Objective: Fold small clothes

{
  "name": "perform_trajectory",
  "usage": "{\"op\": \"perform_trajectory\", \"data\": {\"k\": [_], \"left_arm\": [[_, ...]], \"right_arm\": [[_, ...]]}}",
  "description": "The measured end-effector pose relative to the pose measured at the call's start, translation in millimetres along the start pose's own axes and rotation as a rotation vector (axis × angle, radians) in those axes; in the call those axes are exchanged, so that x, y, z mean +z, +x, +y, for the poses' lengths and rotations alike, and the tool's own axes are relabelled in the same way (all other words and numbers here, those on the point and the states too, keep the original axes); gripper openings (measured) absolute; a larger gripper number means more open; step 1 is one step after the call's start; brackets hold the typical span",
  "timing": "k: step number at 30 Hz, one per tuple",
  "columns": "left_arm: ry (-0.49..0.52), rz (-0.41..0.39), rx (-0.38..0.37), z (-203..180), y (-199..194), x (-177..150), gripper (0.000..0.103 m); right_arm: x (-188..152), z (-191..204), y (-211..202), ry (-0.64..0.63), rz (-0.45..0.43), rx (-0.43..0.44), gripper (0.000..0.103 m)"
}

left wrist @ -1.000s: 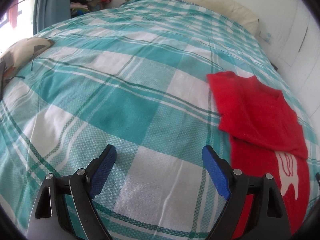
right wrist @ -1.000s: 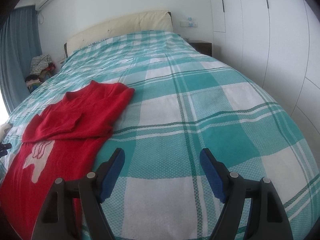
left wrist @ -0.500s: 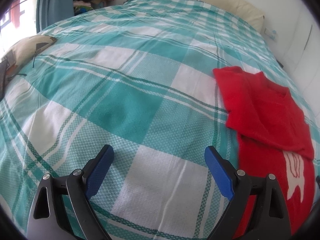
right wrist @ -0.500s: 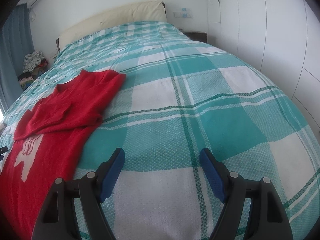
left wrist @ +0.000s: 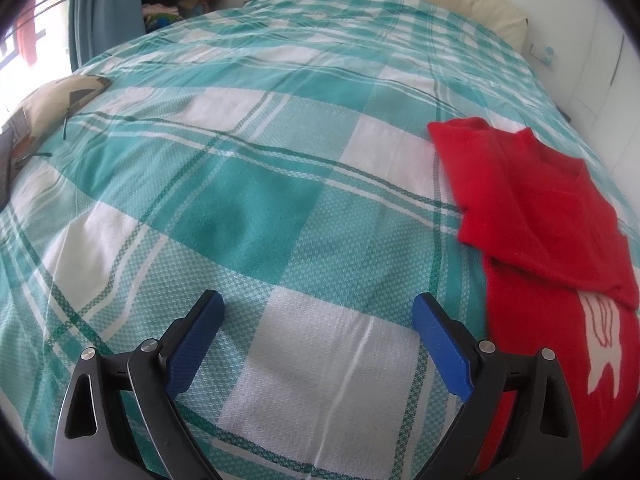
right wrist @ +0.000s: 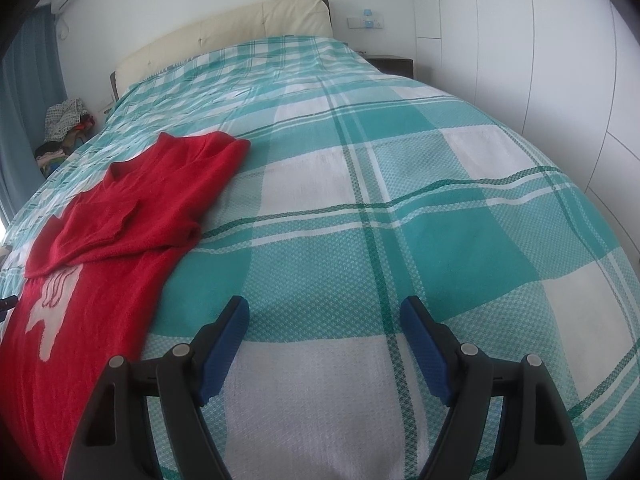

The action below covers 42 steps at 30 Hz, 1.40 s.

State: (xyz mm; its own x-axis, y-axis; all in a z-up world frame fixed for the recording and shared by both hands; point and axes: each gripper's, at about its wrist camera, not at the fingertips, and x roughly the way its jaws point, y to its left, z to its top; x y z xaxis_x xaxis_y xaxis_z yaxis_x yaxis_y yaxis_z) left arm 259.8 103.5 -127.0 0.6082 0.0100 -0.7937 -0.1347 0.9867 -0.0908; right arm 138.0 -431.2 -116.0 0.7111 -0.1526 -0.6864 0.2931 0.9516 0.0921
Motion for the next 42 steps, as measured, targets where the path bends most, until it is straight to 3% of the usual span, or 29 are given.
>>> {"op": "perform_trajectory", "data": {"k": [42], "left_arm": [[0.014, 0.029, 0.022, -1.6, 7.3, -2.8, 0.102]], "right_arm": [[1.1, -0.1, 2.5, -0.002, 0.005, -0.002, 0.078]]}}
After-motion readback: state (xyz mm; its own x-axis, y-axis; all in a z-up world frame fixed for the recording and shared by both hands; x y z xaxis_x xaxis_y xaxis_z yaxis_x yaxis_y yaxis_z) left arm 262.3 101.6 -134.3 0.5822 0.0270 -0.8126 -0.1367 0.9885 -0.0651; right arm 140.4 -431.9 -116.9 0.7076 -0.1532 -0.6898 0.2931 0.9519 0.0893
